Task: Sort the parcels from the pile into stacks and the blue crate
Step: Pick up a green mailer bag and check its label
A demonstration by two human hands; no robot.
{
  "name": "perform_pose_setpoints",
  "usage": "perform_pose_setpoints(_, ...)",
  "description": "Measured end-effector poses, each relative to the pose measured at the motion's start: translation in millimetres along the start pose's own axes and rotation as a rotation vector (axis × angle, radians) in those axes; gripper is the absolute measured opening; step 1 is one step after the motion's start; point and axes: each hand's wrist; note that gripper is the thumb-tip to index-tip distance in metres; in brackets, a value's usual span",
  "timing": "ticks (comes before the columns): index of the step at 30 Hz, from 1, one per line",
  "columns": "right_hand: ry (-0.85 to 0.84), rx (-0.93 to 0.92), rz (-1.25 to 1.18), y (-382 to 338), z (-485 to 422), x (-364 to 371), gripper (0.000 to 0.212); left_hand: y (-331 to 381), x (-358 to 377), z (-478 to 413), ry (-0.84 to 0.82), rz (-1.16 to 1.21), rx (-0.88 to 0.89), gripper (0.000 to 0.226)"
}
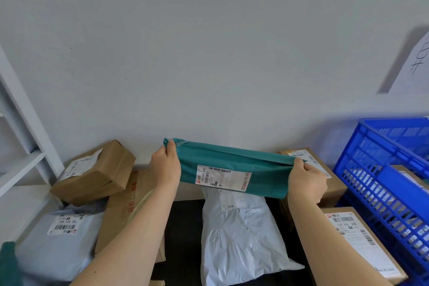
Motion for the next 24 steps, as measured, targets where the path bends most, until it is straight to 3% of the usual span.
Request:
perform_pose_setpoints(8, -0.047, -0.019, 0.12, 6.5, -6.4, 1.0, 0.032, 11.9, -5.2, -5.3, 0.057, -0.035, 0.006, 0.049)
perform_pose_setpoints(13, -0.023, -0.192, 0.265, 10.3, -8.4, 9.5, 0.031, 10.7, -3.9, -13.1, 0.077, 0.073, -0.12, 0.048)
perform_pose_setpoints(16, -0.033, -0.368, 0.315, 7.2, -7.1, 8.8, 0.058, 14.7, -6.4, -17.6, 0.075, 0.071, -0.124, 0.047)
perform_pose_setpoints(18, -0.14, -0.554, 0.368, 1.4, -2.7, 11.5, 0.067, 17.2, -6.8, -18.1, 0.057, 0.065, -0.125, 0.047)
perform_pose_setpoints(21, -0.439, -0.798, 0.6, -9.4, 8.4, 19.8, 0.08, 22.6, -4.8, -17.1, 0.014, 0.049, -0.112, 0.046)
perform_pose_setpoints(24, -0.658, -0.887, 0.854, -15.9, 17.2, 26.0, 0.094, 26.5, -3.5, -16.9, -0.041, 0.047, -0.09, 0.046)
Point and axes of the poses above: each hand's wrist, its own z-axis away from the middle knuckle, its own x-axis out of the palm, y = z × x, and after that the axes turned 2 degrees about -y, right-handed
